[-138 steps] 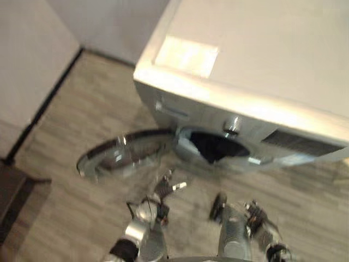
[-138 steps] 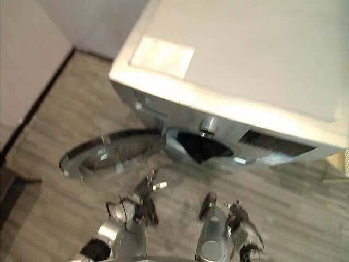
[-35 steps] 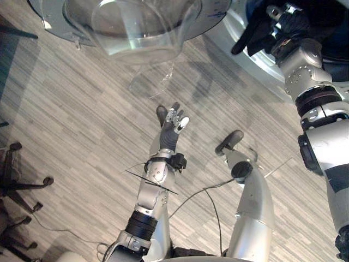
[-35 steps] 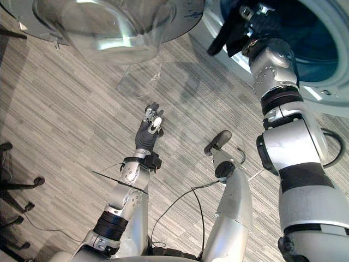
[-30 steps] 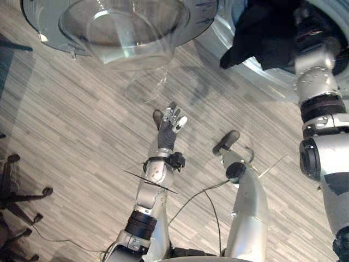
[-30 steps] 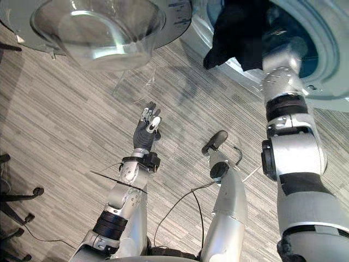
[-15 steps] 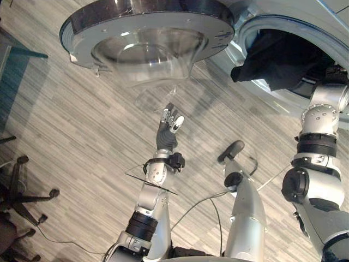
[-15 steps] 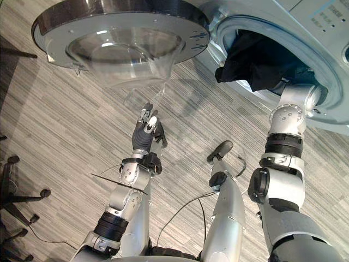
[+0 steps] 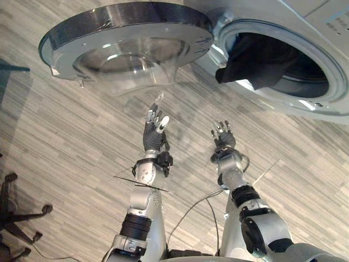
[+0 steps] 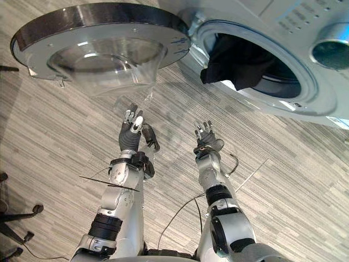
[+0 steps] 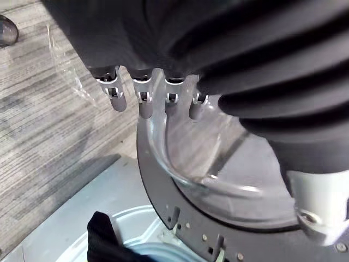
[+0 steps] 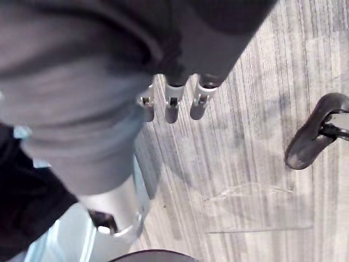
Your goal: Pick up the laundry basket with both hands and put the clothes into the washing machine.
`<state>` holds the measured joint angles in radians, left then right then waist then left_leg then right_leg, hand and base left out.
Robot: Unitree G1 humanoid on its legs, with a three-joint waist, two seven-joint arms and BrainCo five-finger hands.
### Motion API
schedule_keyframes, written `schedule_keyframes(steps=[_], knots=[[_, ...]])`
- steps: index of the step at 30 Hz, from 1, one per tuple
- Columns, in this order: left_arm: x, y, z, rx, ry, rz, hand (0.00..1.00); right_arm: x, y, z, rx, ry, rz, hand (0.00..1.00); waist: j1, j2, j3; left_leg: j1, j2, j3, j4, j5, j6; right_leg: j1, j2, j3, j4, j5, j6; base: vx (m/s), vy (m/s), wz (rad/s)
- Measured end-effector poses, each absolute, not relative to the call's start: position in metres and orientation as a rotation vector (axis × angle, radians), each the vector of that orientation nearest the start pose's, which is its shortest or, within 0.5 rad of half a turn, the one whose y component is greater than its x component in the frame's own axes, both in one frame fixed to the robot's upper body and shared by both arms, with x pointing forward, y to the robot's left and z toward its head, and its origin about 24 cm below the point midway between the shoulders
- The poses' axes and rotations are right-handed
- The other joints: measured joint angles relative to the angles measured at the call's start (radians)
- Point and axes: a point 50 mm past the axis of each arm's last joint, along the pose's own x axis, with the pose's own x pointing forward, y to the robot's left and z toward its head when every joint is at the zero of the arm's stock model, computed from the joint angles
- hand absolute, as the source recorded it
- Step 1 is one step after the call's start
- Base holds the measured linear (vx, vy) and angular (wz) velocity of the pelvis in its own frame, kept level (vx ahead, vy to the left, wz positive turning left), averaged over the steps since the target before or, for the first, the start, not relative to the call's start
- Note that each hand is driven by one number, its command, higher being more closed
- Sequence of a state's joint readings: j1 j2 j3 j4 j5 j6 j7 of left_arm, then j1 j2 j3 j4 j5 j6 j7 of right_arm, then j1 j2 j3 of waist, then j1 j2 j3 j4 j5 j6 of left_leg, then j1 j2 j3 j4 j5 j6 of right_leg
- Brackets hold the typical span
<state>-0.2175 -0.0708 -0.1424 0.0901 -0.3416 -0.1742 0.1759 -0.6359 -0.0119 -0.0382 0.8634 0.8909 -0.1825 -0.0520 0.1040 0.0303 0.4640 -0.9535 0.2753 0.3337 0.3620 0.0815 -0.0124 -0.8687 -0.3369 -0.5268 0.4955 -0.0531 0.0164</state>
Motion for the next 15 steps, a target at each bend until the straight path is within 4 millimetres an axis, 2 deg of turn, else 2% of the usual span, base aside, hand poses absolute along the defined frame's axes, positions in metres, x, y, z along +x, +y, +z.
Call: schedule_keyframes(steps=[1, 5, 7, 8, 10, 15], knots=[[0.288, 0.097, 0.09, -0.426, -0.218, -0.024, 0.0, 0.359, -0.13, 0.04, 0.812, 0.134, -0.125, 0.0, 0.004, 0.0, 0.0, -0.014, -0.002, -0.006, 0.007, 0.0, 0.0, -0.013, -0.006, -0.001, 0.016, -0.009, 0.002, -0.01, -0.054, 0.36], [0.288, 0.097, 0.092, -0.427, -0.225, -0.026, 0.0, 0.373, -0.174, 0.053, 0.695, 0.119, -0.201, 0.0, 0.022, 0.0, 0.0, -0.132, -0.014, -0.057, 0.09, 0.002, 0.008, -0.118, -0.066, -0.014, 0.169, -0.078, -0.013, 0.0, -0.069, 0.36], [0.288, 0.097, 0.092, -0.425, -0.221, -0.027, 0.0, 0.377, -0.215, 0.068, 0.613, 0.08, -0.283, 0.0, 0.023, 0.001, 0.0, -0.197, -0.015, -0.086, 0.138, 0.0, 0.011, -0.168, -0.089, -0.018, 0.245, -0.112, -0.021, -0.01, -0.052, 0.32], [0.288, 0.097, 0.092, -0.423, -0.222, -0.028, 0.0, 0.377, -0.225, 0.073, 0.591, 0.068, -0.3, 0.0, 0.023, 0.001, 0.0, -0.212, -0.015, -0.091, 0.148, 0.0, 0.011, -0.18, -0.095, -0.018, 0.26, -0.119, -0.025, -0.02, -0.041, 0.24], [0.287, 0.1, 0.094, -0.412, -0.231, -0.032, 0.0, 0.376, -0.262, 0.093, 0.496, 0.02, -0.368, 0.0, 0.022, 0.001, 0.0, -0.259, -0.015, -0.096, 0.183, -0.003, 0.01, -0.239, -0.119, -0.002, 0.324, -0.15, -0.031, -0.06, -0.04, 0.14], [0.284, 0.106, 0.11, -0.407, -0.304, -0.046, 0.0, 0.373, -0.307, 0.122, 0.379, -0.014, -0.447, 0.0, 0.021, 0.001, 0.0, -0.369, 0.005, -0.114, 0.252, -0.01, 0.013, -0.36, -0.123, 0.027, 0.411, -0.184, -0.043, -0.08, -0.035, -0.05]])
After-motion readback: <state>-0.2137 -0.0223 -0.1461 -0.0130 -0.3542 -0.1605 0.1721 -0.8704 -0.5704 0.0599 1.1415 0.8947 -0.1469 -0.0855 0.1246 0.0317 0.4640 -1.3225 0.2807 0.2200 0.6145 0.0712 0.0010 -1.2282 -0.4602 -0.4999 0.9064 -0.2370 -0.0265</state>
